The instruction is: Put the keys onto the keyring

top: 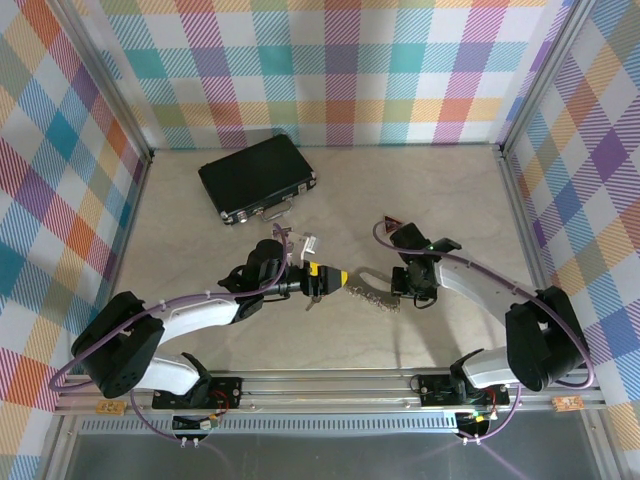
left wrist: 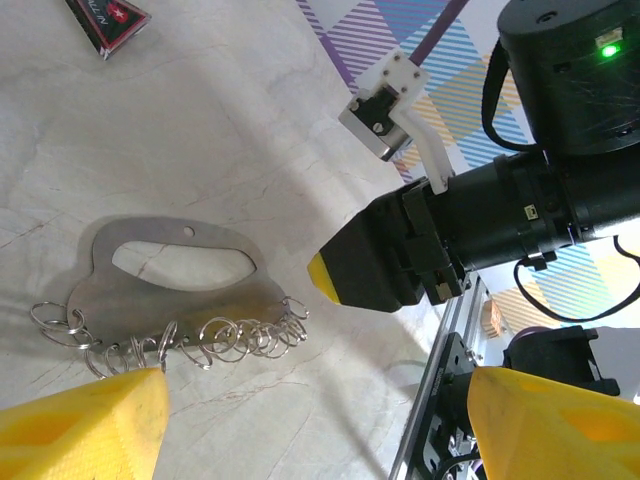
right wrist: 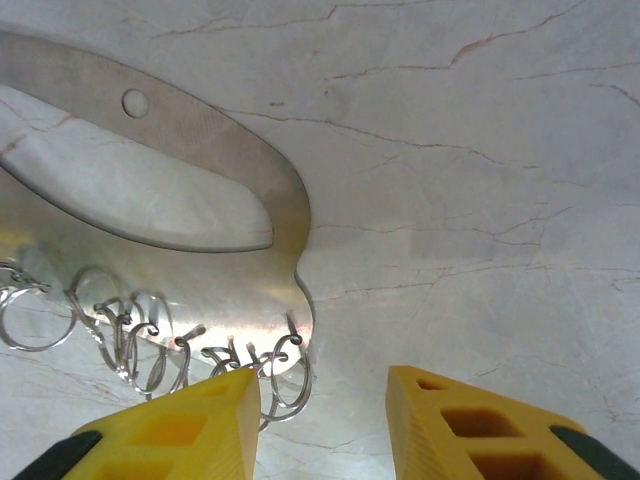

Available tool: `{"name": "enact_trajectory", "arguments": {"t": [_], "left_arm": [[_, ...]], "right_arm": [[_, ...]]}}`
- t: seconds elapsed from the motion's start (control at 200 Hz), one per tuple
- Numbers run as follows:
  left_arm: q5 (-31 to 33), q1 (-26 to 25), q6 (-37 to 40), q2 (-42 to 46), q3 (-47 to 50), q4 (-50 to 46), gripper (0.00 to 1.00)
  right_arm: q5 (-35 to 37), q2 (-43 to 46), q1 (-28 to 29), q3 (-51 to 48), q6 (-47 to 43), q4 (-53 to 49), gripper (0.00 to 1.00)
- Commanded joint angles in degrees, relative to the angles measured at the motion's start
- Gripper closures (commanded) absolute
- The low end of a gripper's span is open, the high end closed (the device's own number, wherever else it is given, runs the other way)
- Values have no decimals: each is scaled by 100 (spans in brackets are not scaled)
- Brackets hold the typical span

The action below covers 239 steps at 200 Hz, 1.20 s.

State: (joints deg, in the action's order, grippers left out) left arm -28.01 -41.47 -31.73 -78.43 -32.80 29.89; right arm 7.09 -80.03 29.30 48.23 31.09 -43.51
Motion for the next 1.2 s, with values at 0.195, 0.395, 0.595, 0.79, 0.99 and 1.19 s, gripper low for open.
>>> {"name": "enact_trajectory", "arguments": {"t": [0.195,0.395,0.595,0.79,0.99,1.19], "left_arm": [[-89,78,256,222,36,-201,22],[-82,78,277,272,60,-220,22],[-73,79,282,294,63,-228,22],[-64,78,293,313,63,-247,22],[-47,83,306,324,72,-245,23],[-20,80,315,337,80,-244,23]], "right_arm": [[-76,-435,304,275,-271,-236,67],[66,-514,313,266,-249,-223,71],[23,-635,327,251,-279,-179,74],[-78,-722,337,216,-261,-72,75],[-15,-791,344,187,-279,-71,78],[48,-838,364,190,-304,-92,81]]}}
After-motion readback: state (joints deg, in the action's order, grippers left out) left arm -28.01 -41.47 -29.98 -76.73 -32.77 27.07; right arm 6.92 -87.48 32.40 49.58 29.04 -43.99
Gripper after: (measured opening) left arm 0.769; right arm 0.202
